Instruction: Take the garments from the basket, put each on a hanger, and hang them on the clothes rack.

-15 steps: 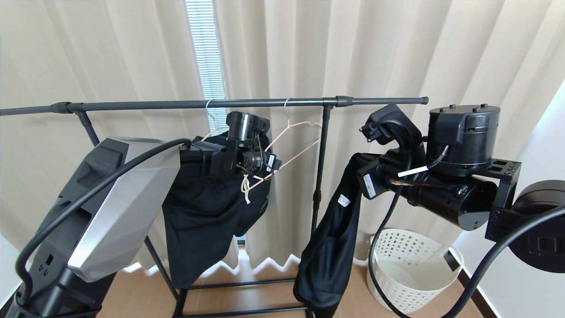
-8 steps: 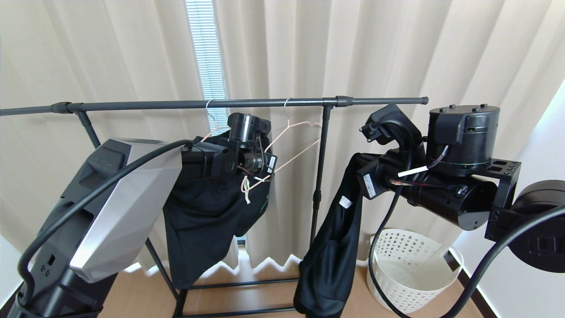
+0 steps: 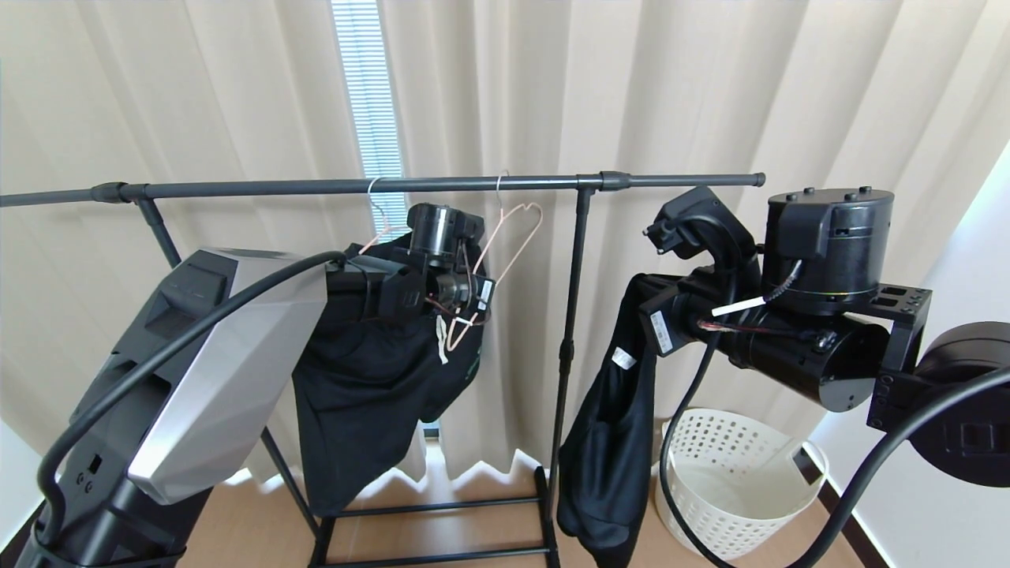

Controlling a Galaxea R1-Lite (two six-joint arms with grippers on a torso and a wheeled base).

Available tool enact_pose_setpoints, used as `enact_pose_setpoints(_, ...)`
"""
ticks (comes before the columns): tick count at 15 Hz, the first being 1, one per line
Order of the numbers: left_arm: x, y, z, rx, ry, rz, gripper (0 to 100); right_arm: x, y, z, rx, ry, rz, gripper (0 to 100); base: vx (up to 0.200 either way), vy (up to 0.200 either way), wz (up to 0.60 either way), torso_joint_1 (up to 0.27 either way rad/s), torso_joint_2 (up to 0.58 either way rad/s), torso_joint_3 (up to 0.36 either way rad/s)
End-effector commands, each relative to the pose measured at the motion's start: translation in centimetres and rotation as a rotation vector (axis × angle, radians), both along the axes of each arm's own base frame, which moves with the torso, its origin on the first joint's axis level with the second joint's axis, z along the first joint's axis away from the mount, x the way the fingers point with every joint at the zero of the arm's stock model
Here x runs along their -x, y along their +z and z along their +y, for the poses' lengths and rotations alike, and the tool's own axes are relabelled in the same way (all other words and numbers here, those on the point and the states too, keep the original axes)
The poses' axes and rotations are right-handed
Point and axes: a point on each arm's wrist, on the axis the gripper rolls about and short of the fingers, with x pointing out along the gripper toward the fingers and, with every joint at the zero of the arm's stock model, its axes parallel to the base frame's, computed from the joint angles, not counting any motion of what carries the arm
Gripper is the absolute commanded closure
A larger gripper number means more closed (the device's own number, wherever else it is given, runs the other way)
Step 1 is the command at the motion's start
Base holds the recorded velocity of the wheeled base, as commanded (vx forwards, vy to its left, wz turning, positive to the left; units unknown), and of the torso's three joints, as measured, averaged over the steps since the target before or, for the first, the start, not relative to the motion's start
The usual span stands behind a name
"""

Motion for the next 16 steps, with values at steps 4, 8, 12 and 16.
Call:
enact_pose_setpoints(4,0.5,1.7,0.0,0.039,0.008,-0.019,100,0.0,0.0,0.0,0.0,0.001,-0.001,100,0.0,0.0,0.0,0.0,0.0,0.0)
enact_pose_setpoints(8,1.4,4.5,0.3,0.091,0.02,-0.058,100,0.0,0.0,0.0,0.0,0.001,-0.001,100,0.0,0.0,0.0,0.0,0.0,0.0)
enact_pose_setpoints(12,3.3,4.7,0.6,0.071,0.007,-0.019,100,0.1,0.2,0.0,-0.003,0.001,-0.005,100,0.0,0.0,0.0,0.0,0.0,0.0)
enact_pose_setpoints(16,5.6,5.2,0.9,0.06,-0.008,0.003,100,0.1,0.2,-0.2,-0.003,-0.002,-0.005,100,0.0,0.0,0.0,0.0,0.0,0.0)
